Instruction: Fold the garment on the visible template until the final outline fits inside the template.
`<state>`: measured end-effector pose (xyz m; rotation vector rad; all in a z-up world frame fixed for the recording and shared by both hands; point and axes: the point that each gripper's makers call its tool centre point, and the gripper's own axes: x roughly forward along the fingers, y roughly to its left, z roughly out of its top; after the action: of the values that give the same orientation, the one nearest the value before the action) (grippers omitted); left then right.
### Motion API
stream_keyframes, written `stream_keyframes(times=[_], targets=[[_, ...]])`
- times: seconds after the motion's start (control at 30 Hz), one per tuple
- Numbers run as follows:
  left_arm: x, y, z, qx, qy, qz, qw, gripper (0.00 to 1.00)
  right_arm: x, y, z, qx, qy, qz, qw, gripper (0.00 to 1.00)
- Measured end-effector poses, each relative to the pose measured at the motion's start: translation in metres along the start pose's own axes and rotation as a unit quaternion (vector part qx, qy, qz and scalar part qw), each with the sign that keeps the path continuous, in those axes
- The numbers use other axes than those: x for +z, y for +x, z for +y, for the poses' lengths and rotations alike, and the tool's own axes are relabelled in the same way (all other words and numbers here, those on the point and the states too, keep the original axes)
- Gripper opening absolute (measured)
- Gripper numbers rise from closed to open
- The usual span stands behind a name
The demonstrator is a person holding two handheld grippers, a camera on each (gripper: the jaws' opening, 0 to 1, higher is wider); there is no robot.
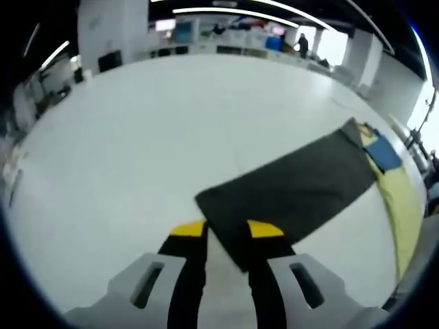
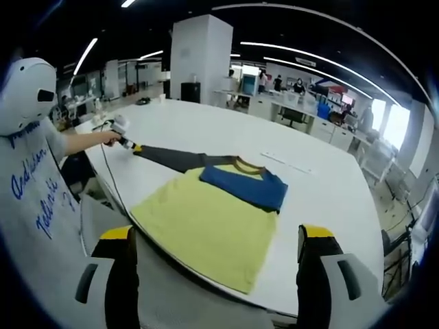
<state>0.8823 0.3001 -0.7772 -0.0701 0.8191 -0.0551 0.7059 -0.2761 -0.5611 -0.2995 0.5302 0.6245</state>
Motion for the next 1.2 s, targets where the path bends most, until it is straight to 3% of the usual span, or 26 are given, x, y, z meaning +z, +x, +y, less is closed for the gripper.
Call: stream_keyframes(times=[0.3, 0.5, 0.63, 0.73, 1.2], targets=[[0.0, 0.001, 0.003, 0.011, 0.026, 0.0, 0.9996, 0.16, 0.003, 0.002, 0.002, 0.005, -0.002, -0.005, 1.0, 0.96], [-0.002, -0.007, -0.007, 0.017, 0.032, -0.007, 0.9993, 0.16, 0.002, 0.004, 0.003, 0.007, -0.001, -0.004, 1.0, 0.96], [-0.003, -0.011, -0.016, 0.012, 0.046, -0.017, 0.9987, 0.07, 0.003, 0.004, 0.004, 0.008, 0.0, -0.006, 0.9999, 0.96], [-0.003, -0.012, -0.021, 0.003, 0.036, -0.02, 0.9991, 0.02, 0.003, 0.004, 0.004, 0.007, 0.0, -0.007, 1.0, 0.96], [-0.002, -0.012, -0.024, -0.001, 0.026, -0.022, 0.9994, 0.0, 0.003, 0.003, 0.008, 0.008, -0.003, -0.01, 0.9999, 0.96]])
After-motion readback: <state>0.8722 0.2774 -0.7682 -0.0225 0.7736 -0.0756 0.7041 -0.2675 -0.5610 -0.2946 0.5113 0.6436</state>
